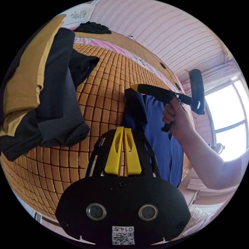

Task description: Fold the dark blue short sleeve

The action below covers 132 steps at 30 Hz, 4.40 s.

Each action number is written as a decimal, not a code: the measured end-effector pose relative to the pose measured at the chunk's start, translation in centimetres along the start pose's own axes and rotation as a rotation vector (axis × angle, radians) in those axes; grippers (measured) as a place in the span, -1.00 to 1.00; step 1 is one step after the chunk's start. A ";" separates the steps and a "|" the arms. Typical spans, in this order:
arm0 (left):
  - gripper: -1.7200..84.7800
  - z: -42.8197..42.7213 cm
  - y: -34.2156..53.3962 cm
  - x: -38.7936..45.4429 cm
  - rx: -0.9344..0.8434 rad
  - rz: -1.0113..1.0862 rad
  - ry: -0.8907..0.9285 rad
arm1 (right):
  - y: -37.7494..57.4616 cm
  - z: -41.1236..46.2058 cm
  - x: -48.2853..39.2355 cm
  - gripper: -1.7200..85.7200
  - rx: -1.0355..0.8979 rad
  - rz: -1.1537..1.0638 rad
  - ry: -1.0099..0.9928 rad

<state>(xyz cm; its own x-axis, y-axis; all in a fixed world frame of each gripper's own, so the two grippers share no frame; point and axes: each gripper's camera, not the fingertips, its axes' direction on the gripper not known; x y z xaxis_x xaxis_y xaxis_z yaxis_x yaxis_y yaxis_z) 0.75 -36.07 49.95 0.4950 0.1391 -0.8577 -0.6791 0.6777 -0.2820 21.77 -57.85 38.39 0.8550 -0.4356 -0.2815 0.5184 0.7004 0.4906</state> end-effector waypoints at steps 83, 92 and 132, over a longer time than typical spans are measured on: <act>-0.80 34.7 -10.2 52.0 -0.292 0.954 0.224 | 54.2 -24.3 17.7 -0.96 0.296 1.007 0.286; -0.85 19.5 -7.4 28.6 -0.124 0.483 0.221 | 45.6 -23.8 11.4 -0.96 0.040 0.668 0.388; -0.98 4.5 1.3 3.9 0.126 0.017 -0.054 | -0.5 -3.2 -7.0 -0.93 -0.042 0.002 0.115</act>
<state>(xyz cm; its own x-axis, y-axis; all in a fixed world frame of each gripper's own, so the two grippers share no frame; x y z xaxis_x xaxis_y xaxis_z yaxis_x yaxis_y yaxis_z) 4.25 -31.36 48.15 0.5152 0.1875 -0.8363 -0.6159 0.7596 -0.2091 15.55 -53.36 37.44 0.8509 -0.3679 -0.3749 0.5149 0.7255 0.4567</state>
